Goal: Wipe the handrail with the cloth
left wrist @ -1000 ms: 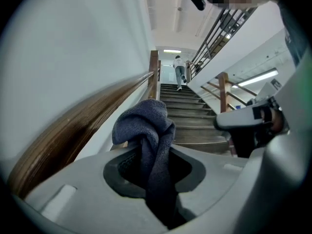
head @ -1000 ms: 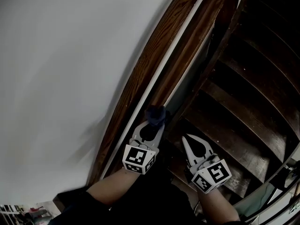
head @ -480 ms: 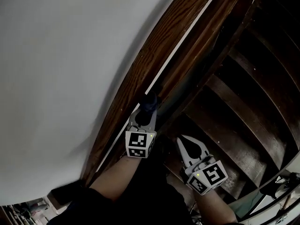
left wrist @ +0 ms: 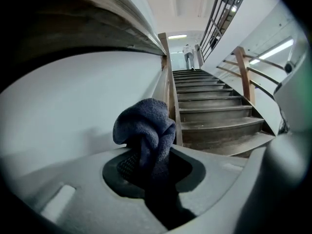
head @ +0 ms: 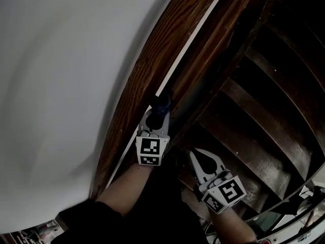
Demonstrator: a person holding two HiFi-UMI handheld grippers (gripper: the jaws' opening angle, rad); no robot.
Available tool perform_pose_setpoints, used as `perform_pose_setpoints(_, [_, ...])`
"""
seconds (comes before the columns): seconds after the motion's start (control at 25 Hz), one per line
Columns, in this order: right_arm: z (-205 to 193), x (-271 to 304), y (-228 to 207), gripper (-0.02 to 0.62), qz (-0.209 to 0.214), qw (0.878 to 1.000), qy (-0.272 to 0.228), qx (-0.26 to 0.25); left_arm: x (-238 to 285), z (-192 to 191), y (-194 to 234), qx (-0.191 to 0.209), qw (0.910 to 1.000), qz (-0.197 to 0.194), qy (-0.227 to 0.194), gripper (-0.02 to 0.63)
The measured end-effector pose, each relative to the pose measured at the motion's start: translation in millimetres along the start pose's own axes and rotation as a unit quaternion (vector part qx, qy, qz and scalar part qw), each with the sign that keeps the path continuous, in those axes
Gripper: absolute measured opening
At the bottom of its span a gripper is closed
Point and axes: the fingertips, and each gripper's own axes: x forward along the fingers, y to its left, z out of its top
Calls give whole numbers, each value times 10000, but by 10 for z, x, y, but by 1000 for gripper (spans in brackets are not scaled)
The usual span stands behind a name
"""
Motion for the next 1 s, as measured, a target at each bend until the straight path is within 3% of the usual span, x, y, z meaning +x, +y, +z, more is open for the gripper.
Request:
perform_pose_setpoints(0.68, [701, -310, -350, 9, -342, 9988, -324, 94, 801, 1046, -237, 268, 9992, -211, -219, 97])
perform_pose_setpoints(1.0, [780, -517, -377, 9, -539, 9974, -474, 45, 947, 1310, -306, 270, 9988, -212, -347, 97])
